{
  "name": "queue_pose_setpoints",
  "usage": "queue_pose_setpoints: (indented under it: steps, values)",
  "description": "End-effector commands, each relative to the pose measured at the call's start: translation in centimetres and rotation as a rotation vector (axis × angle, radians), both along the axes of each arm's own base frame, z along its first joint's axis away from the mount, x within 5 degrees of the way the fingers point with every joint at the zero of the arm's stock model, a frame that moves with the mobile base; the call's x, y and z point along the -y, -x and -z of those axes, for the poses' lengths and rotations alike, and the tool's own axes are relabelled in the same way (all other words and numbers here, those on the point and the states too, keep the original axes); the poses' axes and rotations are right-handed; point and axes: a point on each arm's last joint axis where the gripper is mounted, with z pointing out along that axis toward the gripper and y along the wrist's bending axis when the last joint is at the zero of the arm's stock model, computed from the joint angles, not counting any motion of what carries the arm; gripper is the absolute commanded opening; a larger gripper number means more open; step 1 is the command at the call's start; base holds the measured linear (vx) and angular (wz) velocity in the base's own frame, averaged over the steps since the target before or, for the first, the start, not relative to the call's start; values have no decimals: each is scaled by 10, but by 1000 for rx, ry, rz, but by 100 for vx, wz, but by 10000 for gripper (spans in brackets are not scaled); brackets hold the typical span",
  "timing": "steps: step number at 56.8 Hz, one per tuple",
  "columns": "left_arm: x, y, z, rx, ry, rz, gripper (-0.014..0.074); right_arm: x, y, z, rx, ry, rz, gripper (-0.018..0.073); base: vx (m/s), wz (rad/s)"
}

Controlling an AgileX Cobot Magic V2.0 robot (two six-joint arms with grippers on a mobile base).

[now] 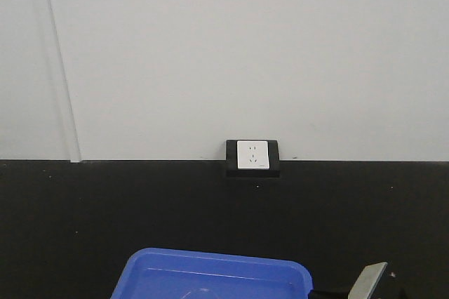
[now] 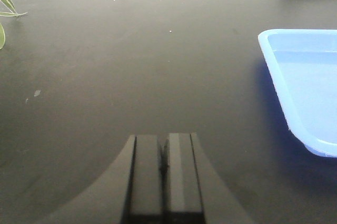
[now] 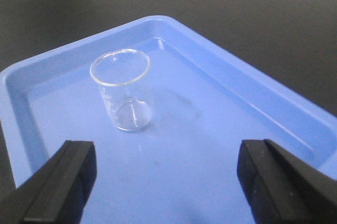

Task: Move beaker to silver tray on left bench
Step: 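Lower the open right gripper around the glass beaker in the blue tray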

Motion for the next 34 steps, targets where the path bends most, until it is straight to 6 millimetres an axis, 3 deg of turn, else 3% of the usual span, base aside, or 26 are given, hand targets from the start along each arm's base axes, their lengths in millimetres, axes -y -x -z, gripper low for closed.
queue_pose_setpoints:
  steps: [1, 9, 20, 34]
  values:
    - [1, -1, 2, 65, 3, 8, 1, -4, -10, -13, 128, -142, -15, 583, 0, 0]
    - [1, -1, 2, 65, 3, 8, 1, -14, -17, 0, 177, -149, -10, 583, 0, 0]
    - [1, -1, 2, 65, 3, 8, 1, -47, -32, 10, 193, -87, -62, 583, 0, 0]
    - [1, -1, 2, 65, 3, 8, 1, -51, -46, 21, 154, -75, -25, 583, 0, 0]
